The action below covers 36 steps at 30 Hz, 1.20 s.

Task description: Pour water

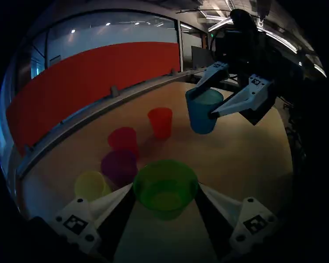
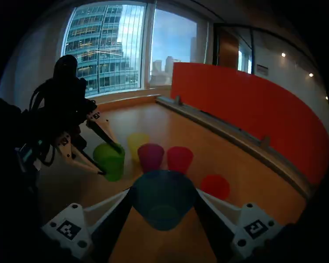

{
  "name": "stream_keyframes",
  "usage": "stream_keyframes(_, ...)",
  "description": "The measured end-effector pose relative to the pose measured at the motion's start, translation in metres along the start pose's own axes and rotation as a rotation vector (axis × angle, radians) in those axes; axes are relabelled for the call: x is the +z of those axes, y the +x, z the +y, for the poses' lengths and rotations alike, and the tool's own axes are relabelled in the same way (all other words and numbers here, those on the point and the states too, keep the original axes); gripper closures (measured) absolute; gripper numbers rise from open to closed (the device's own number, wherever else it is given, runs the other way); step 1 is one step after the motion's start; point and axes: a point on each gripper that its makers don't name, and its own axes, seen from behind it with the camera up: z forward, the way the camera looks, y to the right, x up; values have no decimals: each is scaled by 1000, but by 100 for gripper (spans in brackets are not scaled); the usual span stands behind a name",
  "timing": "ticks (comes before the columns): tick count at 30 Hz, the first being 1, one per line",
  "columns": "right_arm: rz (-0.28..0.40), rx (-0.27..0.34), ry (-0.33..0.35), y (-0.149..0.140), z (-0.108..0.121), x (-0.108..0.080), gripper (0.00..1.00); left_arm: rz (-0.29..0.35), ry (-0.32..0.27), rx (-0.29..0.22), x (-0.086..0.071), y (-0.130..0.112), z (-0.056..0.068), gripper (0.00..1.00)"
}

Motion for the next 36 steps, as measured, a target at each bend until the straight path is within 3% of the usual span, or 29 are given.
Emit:
stream_keyframes(17,-60,9,17,-33,-4,17,6,-37,2,-39,17,-21,-11,13)
stream_keyframes(36,-84,0,14,-42,-6,20,6,-39,-3,-72,25,-36,-5,13)
